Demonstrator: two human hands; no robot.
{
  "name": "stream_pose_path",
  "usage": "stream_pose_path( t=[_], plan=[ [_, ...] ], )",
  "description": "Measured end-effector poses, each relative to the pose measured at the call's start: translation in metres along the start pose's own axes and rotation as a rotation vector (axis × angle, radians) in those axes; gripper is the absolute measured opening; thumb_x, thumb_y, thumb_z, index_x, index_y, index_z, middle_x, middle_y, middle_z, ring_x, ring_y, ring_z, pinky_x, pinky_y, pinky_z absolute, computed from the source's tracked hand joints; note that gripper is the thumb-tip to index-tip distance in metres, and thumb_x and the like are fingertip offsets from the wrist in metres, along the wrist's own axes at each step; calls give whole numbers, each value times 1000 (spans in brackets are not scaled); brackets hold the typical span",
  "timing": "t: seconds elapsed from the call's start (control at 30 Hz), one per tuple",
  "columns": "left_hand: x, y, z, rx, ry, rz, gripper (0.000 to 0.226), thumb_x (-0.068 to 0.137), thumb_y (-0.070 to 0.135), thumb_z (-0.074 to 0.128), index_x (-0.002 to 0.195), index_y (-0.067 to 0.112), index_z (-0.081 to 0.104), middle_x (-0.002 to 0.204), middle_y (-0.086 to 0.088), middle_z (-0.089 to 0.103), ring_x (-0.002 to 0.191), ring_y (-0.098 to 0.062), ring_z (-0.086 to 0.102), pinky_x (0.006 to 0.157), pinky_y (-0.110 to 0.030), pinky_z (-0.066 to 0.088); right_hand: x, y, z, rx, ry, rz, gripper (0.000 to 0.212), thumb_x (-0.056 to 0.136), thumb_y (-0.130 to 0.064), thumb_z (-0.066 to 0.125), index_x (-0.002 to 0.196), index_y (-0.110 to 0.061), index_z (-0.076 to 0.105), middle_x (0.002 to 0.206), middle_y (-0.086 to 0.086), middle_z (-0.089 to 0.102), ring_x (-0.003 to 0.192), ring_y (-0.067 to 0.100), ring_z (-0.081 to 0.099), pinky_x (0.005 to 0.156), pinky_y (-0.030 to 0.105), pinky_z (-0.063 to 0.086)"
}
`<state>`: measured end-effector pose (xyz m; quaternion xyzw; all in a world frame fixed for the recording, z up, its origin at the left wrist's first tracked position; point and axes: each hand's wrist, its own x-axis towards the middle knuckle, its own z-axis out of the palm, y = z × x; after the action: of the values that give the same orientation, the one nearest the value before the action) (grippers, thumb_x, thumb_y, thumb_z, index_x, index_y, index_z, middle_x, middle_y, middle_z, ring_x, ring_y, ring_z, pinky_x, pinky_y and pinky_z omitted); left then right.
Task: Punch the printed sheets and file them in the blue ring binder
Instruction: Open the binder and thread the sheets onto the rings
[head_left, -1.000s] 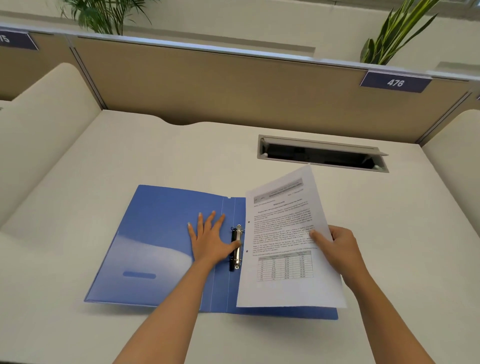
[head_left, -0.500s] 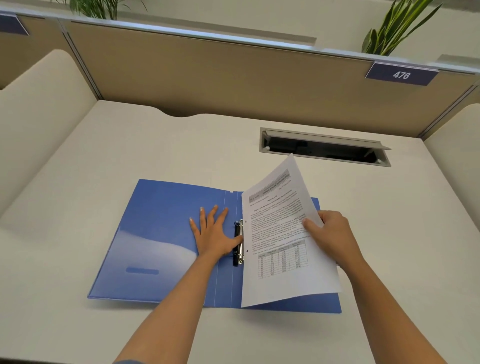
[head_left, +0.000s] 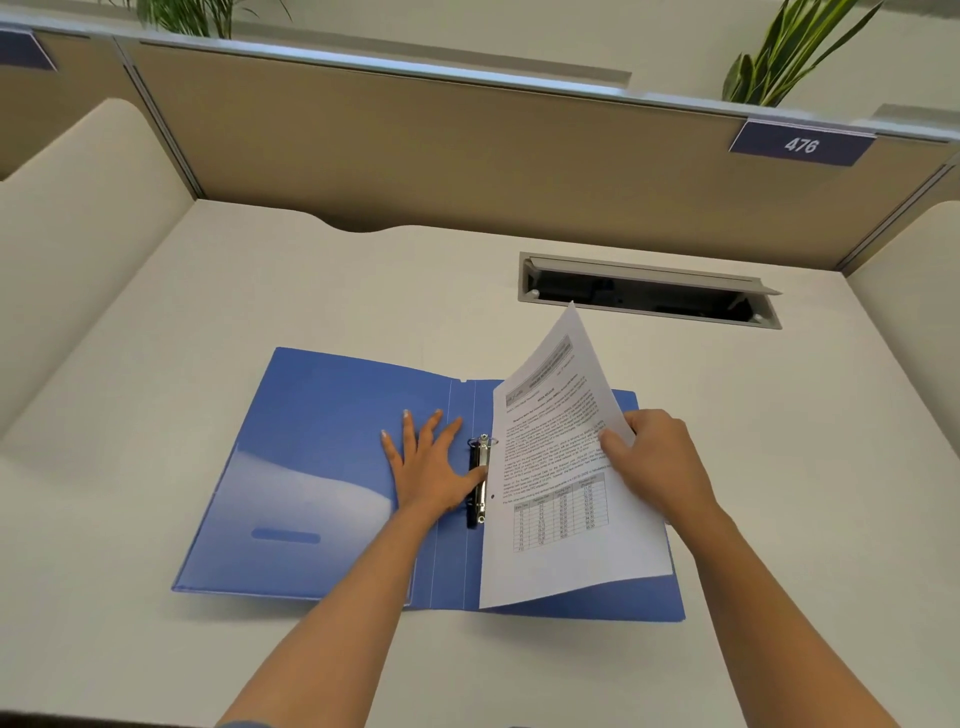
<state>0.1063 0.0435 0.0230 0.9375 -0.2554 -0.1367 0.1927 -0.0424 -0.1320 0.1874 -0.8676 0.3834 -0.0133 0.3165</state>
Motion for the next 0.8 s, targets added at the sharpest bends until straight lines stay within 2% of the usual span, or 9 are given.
stream_pose_path(
  t=[0.1,0.17,0.2,0.27,0.33,0.43,0.57,0.67,0.8],
  plan=[
    [-7,0,2,-89,60,22,65,87,58,54,144,32,37,154,6,29,148,-23,-5,106,-40,-31,1,-1,0,12,-5,-9,24,90,-21,51,80,-5,66,78,7,68,72,30,66,60,40,54],
    [-20,6,2,-310,185,-16,44,92,41,57,133,27,50,140,6,48,143,-25,19,117,-41,-7,1,-1,0,22,-19,-7,23,91,-22,51,83,-7,67,81,5,68,71,27,66,61,39,55],
    [-30,11,2,-439,262,-54,34,92,33,59,125,26,56,128,7,55,135,-25,33,117,-40,13,1,-1,0,23,-24,-6,23,92,-23,51,85,-8,67,82,4,68,71,26,66,61,38,55],
    [-52,21,-1,-589,388,-145,12,91,28,61,103,24,59,105,11,61,108,-21,48,93,-32,40,2,0,0,16,-25,-1,23,93,-25,51,88,-9,67,85,3,68,71,23,65,58,34,53],
    [-72,30,-5,-639,395,-232,12,91,32,60,84,23,56,84,10,60,87,-18,52,69,-27,43,3,1,1,10,-28,7,23,93,-26,51,90,-9,67,86,3,68,71,22,65,56,31,51],
    [-85,34,-1,-706,155,-385,32,92,41,57,73,16,56,70,3,62,69,-20,58,54,-25,44,3,3,1,-2,-32,10,23,94,-27,50,93,-10,66,89,2,67,70,19,64,49,26,46],
    [-79,31,9,-780,-89,-513,53,88,52,56,67,4,56,73,-15,67,60,-19,56,56,-32,46,4,4,1,25,-41,9,23,94,-26,50,94,-10,67,89,2,67,72,21,65,56,30,51],
    [-74,36,6,-946,-150,-609,42,89,47,59,69,10,55,77,-16,65,66,-20,55,61,-31,43,6,7,3,42,-42,11,22,93,-24,52,91,-8,67,89,4,68,72,22,65,60,32,53],
    [-70,42,1,-1118,-228,-722,30,88,33,66,82,4,67,91,-11,73,79,-26,66,66,-35,51,6,11,4,43,-40,6,20,93,-23,52,90,-8,65,90,2,66,71,20,63,54,26,49]
  ],
)
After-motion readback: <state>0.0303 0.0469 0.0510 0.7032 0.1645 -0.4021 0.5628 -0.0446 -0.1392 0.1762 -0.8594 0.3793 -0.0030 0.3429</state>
